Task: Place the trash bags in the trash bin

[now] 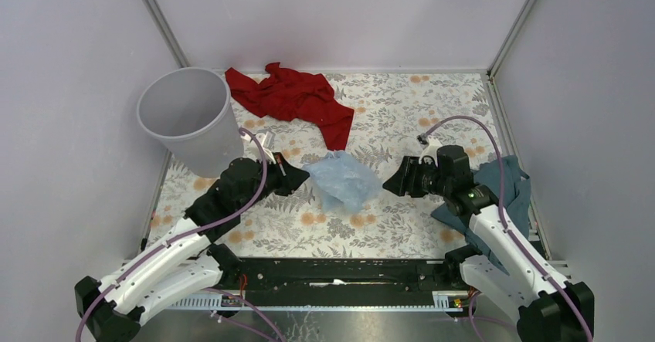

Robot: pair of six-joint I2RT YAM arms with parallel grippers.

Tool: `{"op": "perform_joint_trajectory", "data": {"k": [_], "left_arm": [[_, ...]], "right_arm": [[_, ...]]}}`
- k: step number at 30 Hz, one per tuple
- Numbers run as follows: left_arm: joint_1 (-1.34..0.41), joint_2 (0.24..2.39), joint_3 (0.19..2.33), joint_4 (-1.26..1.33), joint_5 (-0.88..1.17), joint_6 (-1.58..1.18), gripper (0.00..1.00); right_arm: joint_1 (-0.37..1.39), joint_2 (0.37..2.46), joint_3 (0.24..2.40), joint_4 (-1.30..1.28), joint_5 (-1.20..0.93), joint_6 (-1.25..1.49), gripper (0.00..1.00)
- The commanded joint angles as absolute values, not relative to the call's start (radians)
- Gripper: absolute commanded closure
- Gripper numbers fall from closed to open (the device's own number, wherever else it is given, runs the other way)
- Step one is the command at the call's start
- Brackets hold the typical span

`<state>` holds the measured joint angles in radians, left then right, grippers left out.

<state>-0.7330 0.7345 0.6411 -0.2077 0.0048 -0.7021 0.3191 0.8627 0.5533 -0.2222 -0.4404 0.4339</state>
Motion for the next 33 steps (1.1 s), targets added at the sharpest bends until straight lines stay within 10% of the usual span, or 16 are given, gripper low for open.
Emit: {"op": "perform_joint_trajectory", "data": {"k": [1,21,26,33], "left_arm": [[-0.729,0.717,0.695,-0.183,0.063,-0.641,1.0],[-0.73,0.657,0.507,0.152,0.368,-0.667,1.0],[-0.73,0.777,0.384,0.291,0.342,-0.808,1.0],[-0.73,0.79,0.322,0.262,0.242,-0.835,1.0]], "right_arm": [[0.412,0.851,0.674,-0.354,-0.487,0.368,0.37],[0.475,1.03,0.482,0.372,-0.729,0.537,0.03],[0.476,1.168,0.357,0.819,-0.73,0.818,0.42],[0.485,1.384,0.303,1.081,-0.726,0.995,0.59]]}}
